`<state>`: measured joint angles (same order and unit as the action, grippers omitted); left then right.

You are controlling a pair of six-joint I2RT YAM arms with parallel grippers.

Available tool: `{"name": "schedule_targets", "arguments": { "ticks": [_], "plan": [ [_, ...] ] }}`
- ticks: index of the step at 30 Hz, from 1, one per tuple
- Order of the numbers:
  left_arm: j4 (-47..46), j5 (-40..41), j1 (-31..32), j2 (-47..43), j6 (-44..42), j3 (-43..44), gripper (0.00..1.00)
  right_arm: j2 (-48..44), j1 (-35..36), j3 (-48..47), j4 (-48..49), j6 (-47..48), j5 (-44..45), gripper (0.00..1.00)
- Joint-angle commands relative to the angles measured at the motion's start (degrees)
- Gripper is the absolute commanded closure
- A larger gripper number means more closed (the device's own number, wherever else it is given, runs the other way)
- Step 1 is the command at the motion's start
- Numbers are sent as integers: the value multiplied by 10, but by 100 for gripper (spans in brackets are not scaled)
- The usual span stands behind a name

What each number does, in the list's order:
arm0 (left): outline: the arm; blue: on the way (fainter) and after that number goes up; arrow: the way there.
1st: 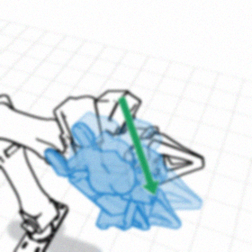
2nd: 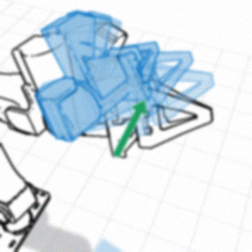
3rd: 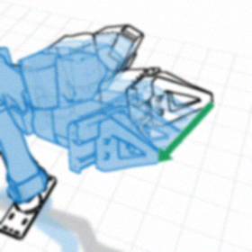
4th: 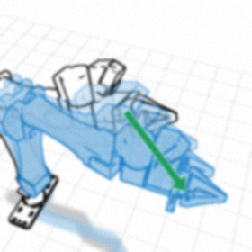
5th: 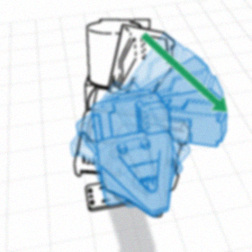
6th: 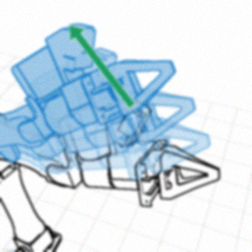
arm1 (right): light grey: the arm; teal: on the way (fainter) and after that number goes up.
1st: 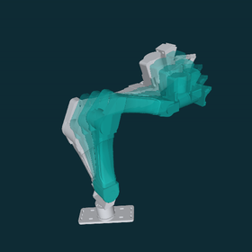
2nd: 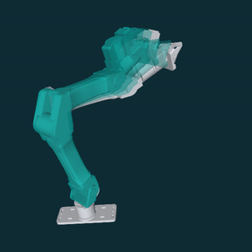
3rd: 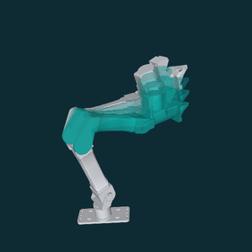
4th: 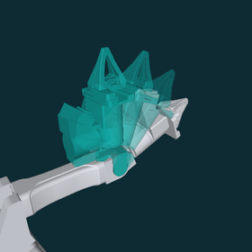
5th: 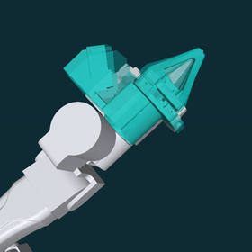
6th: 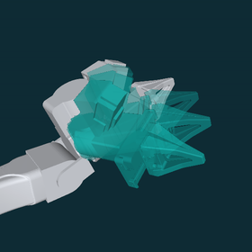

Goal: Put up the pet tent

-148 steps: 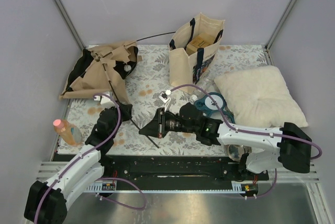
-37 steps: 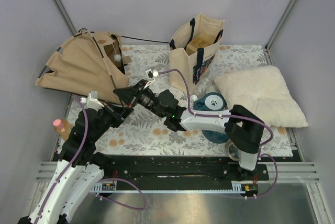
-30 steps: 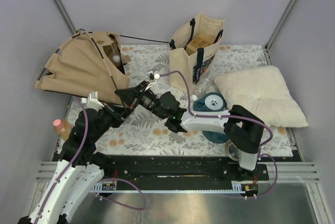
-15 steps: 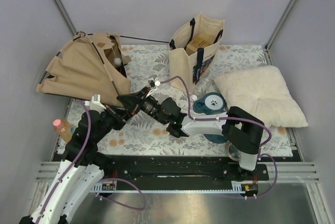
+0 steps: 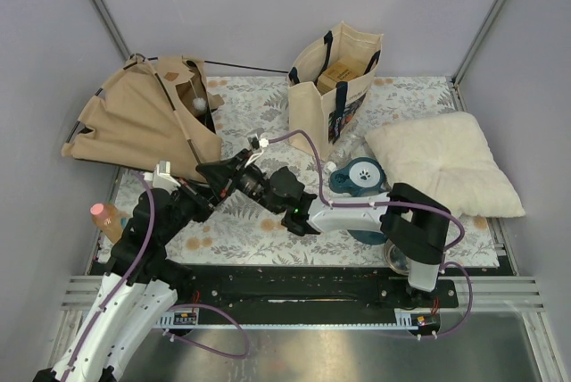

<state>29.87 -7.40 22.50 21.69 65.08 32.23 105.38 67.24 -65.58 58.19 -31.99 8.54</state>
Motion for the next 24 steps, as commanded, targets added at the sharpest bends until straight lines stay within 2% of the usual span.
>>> {"name": "schedule_targets", "arguments": {
  "ticks": [1,6,15,24],
  "plan": [
    [-10,-75,15,-8,40,5,100,-19,5,8,-6,16,35,97],
    [-12,-68,15,-17,45,3,100,-24,9,50,-18,26,28,75],
    [-10,-57,15,-35,54,-23,100,-44,13,93,-57,46,27,66],
    [52,-26,14,-40,20,-17,100,-86,14,95,-134,72,13,53]
  ]
}}
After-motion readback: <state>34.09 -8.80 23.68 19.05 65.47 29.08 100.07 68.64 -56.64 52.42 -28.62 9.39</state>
